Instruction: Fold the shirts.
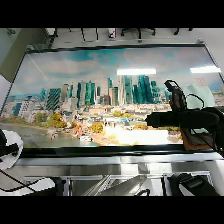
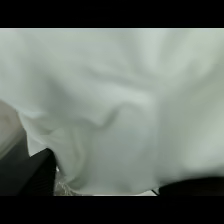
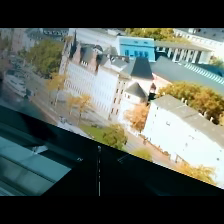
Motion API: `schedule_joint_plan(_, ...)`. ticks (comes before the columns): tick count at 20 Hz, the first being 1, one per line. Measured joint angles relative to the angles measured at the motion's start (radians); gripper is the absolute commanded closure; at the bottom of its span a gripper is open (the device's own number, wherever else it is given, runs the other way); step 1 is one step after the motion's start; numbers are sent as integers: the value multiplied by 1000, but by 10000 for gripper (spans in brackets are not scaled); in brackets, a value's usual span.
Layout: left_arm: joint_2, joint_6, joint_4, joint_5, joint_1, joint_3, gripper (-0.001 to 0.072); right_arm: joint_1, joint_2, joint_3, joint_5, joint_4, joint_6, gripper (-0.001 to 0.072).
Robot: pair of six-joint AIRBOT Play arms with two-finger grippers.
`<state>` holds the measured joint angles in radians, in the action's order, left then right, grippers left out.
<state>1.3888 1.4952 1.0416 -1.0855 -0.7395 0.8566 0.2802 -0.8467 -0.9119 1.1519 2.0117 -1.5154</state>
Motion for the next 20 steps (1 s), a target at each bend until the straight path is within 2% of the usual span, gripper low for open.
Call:
schedule_joint_plan(1,26,6,0,15,-3,12,694,0,-1,0,-3,0,0,692)
schedule_joint_plan(6,96,14,40,-33,10,137,695,0,-1,0,-6,0,0,693)
schedule_joint_plan(10,15,17,198,-89,120,286,695,0,-1,0,-7,5,0,693)
schedule_joint_plan(15,-159,18,583,-128,412,465,695,0,-2,0,-9,50,0,692)
schedule_joint_plan(18,-228,-7,716,-134,654,532,695,0,-2,0,-6,61,0,692)
schedule_joint_plan(20,-237,-35,752,-146,800,550,695,0,-2,0,-1,65,0,691)
